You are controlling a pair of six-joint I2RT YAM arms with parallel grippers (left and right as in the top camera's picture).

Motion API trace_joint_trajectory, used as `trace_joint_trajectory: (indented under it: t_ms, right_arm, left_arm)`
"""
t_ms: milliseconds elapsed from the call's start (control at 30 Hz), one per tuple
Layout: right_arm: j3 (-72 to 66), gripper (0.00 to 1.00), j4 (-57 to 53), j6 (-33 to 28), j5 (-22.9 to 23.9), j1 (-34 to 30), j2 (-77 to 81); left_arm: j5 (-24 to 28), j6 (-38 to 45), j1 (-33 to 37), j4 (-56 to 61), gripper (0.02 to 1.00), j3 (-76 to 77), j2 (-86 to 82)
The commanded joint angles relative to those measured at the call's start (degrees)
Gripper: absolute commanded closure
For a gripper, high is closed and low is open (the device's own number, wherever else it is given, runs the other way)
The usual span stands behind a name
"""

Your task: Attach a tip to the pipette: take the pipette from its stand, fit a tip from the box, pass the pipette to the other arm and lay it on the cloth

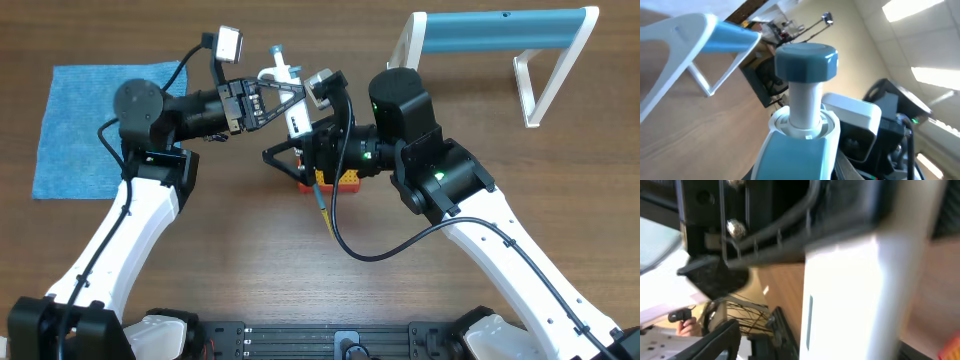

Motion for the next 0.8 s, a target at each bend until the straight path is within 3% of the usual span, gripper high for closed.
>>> trace_joint_trajectory:
  t_ms: [33,200,333,500,633,700,800]
  right_arm:
    - [0.5,0.224,-6.3,-3.7,9.2,-1.5,-0.6]
    - [0.5,0.218,-4.2,-3.6,9.0,-5.9,-0.6]
    - [0.5,0.218,-4.1,-3.6,9.0,-9.9,-0.6]
    - [0.5,0.215,-5.3,-3.6,8.9,-13.8,-0.6]
    - [0.5,0.211,-7.1,-3.6,9.0,-13.8,-0.6]
    - [0.5,0.211,-8.0,-3.6,9.0,-13.8,-0.6]
    - [0.5,0.209,-8.0,-3.6,9.0,-13.8,-0.6]
  left_arm:
    - [-0.7,14.0,3.6,-16.8,0.991,0.7,0.4]
    - [-4.4,27.7,8.2,-39.5,0.991,0.7,0.4]
    - [-15.5,34.8,12.9,-54.7,0.991,0.7,0.4]
    - [-38.2,45.4,22.4,-81.0,0.991,0.8,0.4]
    - [-46.8,53.2,31.0,-94.9,0.993,4.5,2.2]
    - [-52.0,58.4,36.8,-103.1,0.991,13.1,6.9]
    - [-58.4,62.1,39.8,-110.9,0.993,25.5,14.2]
